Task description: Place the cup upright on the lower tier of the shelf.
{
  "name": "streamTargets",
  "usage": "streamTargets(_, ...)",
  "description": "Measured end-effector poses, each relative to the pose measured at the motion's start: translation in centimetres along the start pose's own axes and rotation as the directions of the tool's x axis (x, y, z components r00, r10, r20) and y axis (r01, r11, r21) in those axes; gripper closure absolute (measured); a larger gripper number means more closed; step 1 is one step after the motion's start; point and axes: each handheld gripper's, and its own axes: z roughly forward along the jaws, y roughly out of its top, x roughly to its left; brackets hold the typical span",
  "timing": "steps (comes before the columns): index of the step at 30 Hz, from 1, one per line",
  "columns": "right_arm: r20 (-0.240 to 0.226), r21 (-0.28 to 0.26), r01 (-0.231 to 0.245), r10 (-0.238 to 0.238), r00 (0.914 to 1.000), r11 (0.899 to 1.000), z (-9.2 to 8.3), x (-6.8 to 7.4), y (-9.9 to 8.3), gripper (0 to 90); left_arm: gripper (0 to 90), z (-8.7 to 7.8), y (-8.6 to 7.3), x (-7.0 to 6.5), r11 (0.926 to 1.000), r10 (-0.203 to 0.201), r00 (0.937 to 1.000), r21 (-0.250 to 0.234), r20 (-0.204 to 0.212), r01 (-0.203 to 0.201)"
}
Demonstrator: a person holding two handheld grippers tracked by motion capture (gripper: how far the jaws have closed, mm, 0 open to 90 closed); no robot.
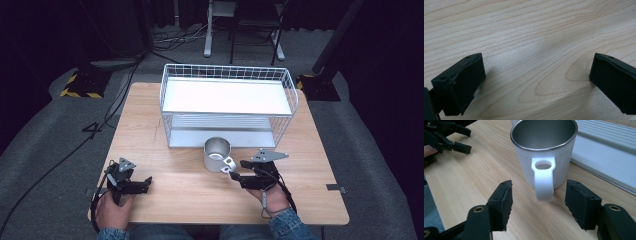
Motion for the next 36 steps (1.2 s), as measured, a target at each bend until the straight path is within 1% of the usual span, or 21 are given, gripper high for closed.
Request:
streamTargets(3,0.002,0.011,-0.002,0.002,1.0,1.0,0.8,-0.1,0.2,41.6,0.5,0.0,0.0,0.0,1.0,0.0,1.0,0.0,0.0,0.0)
streamTargets(6,0.011,0.017,0.008,-0.008,0.9999,1.0,1.5,-0.1,0.4,43.6,0.5,0.0,0.0,0.0,1.0,0.0,1.0,0.0,0.0,0.0)
streamTargets(8,0.01,0.024,0.014,-0.014,0.9998,1.0,2.0,-0.1,0.6,47.4,0.5,0.0,0.0,0.0,1.0,0.0,1.0,0.0,0.0,0.0)
streamTargets(9,0.008,0.038,0.012,-0.013,0.9999,0.999,2.3,0.0,0.7,49.7,0.5,0.0,0.0,0.0,1.0,0.0,1.0,0.0,0.0,0.0)
streamTargets(10,0.014,0.06,0.012,-0.013,0.9998,0.998,2.5,0.1,0.9,50.7,0.5,0.0,0.0,0.0,1.0,0.0,1.0,0.0,0.0,0.0)
streamTargets(11,0.025,0.068,0.022,-0.024,0.9994,0.997,2.7,0.1,1.0,54.1,0.5,0.0,0.0,0.0,1.0,0.0,1.0,0.0,0.0,0.0)
streamTargets(12,0.019,0.083,0.025,-0.027,0.9994,0.996,2.9,0.2,1.0,55.9,0.5,0.0,0.0,0.0,1.0,0.0,1.0,0.0,0.0,0.0)
streamTargets(15,0.032,0.102,0.047,-0.05,0.9983,0.994,3.3,0.4,1.3,58.7,0.5,0.0,0.0,0.0,1.0,0.0,1.0,0.0,0.0,0.0)
streamTargets(17,0.047,0.118,0.05,-0.056,0.9973,0.992,3.6,0.3,1.4,59.4,0.5,0.0,0.0,0.0,1.0,0.0,1.0,0.0,0.0,0.0)
streamTargets(18,0.049,0.123,0.042,-0.049,0.9976,0.992,3.6,0.3,1.4,60.1,0.5,0.0,0.0,0.0,1.0,-0.001,1.0,0.0,0.0,0.001)
streamTargets(21,0.065,0.12,0.052,-0.06,0.9961,0.991,3.6,0.3,1.6,63.9,0.5,0.0,0.0,0.0,1.0,0.0,1.0,0.0,0.0,0.0)
streamTargets(24,0.062,0.133,0.059,-0.068,0.9958,0.989,3.7,0.3,1.7,66.2,0.5,0.0,0.0,0.0,1.0,0.0,1.0,0.0,0.0,0.0)
streamTargets(27,0.064,0.143,0.065,-0.075,0.9951,0.988,3.7,0.4,1.7,70.4,0.5,0.0,0.0,0.0,1.0,0.0,1.0,0.0,0.0,0.0)
streamTargets(32,0.076,0.141,0.067,-0.078,0.9941,0.988,3.7,0.5,1.7,71.1,0.5,0.0,0.0,0.0,1.0,0.0,1.0,0.0,0.0,0.0)
streamTargets(36,0.088,0.118,0.071,-0.082,0.9928,0.99,3.7,0.7,1.5,71.5,0.5,0.0,0.0,0.0,1.0,0.0,1.0,0.0,0.0,0.0)
